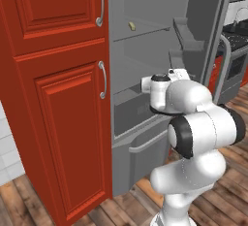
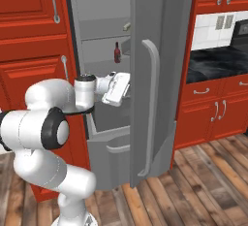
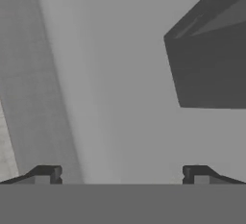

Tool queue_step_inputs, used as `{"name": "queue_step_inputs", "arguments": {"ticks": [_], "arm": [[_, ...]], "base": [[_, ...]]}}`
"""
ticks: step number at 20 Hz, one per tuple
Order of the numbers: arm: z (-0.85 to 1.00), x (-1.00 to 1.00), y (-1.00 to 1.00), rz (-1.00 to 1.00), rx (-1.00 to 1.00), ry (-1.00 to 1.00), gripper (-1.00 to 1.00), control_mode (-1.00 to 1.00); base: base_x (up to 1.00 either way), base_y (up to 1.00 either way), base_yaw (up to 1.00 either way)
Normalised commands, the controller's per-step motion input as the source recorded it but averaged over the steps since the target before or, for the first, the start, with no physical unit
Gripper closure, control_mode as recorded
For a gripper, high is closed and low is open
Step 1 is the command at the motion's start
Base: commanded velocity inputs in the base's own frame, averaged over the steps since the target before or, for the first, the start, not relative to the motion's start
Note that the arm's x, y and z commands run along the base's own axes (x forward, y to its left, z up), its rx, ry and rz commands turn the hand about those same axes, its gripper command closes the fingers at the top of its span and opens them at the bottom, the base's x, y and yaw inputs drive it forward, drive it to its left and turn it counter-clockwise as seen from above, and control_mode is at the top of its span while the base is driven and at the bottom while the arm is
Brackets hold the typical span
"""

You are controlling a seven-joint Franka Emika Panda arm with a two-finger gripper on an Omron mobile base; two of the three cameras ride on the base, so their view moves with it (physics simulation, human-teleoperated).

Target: Retrieve the butter from the fridge and place it on a plate on the dining table. Then retrieve the butter knife by the fridge and place it near the plate.

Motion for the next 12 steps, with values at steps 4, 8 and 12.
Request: {"name": "queue_step_inputs", "arguments": {"ticks": [4, 8, 12], "arm": [[0.05, -0.24, -1.0, 0.0, 0.02, 0.17, -1.0, -1.0], [0.11, -0.24, -1.0, 0.02, 0.13, 0.14, -1.0, -1.0], [0.29, -0.08, -1.0, 0.0, 0.17, 0.11, -1.0, -1.0]], "base": [[0.0, 0.0, 0.0], [0.0, 0.0, 0.0], [0.0, 0.0, 0.0]]}}
